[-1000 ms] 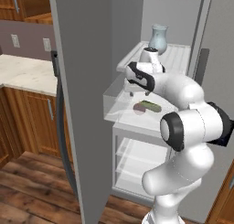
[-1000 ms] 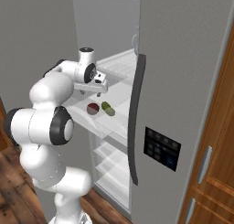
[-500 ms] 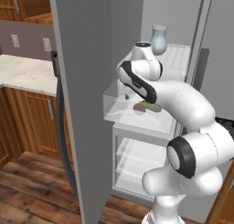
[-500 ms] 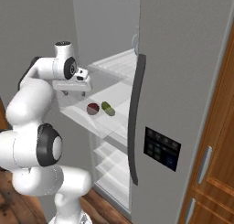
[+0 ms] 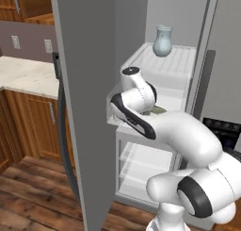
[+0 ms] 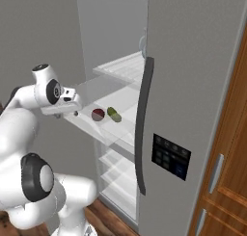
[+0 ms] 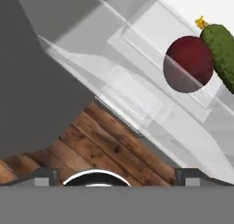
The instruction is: Place the cucumber and potato inside the fridge drawer. Close the drawer after placing the vegetables.
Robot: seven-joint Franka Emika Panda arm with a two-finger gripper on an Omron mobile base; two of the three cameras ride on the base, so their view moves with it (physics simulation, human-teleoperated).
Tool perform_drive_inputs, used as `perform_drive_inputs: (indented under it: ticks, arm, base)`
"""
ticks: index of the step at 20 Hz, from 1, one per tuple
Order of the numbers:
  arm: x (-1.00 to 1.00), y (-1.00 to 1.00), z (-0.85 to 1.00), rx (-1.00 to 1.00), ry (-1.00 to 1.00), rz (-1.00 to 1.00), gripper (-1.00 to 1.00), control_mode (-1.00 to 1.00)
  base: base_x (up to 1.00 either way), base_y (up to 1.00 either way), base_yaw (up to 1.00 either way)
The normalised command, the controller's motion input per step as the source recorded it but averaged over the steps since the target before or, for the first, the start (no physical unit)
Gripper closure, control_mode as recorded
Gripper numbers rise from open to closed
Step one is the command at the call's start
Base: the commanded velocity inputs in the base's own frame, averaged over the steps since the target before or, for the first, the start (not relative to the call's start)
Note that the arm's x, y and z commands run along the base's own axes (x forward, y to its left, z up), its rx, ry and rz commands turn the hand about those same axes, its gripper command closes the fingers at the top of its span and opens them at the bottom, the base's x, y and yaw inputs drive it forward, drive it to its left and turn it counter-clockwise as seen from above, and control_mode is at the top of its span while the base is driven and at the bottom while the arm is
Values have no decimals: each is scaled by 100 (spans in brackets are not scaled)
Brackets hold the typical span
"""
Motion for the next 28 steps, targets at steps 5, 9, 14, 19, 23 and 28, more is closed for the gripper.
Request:
perform_drive_inputs:
  ticks: [5,9,14,19,23,28]
  arm:
    - [64,0,-89,-7,0,1,-100,-100]
    - [84,-16,-29,0,0,1,-100,-100]
    - [90,-27,0,0,0,1,-100,-100]
    - [80,-31,0,0,0,1,-100,-100]
    - [68,-31,0,0,0,0,-100,-100]
    - [73,-31,0,0,0,1,-100,-100]
  base:
    - [0,0,0]
    - [0,0,0]
    - [0,0,0]
    - [0,0,0]
    - [0,0,0]
    - [0,0,0]
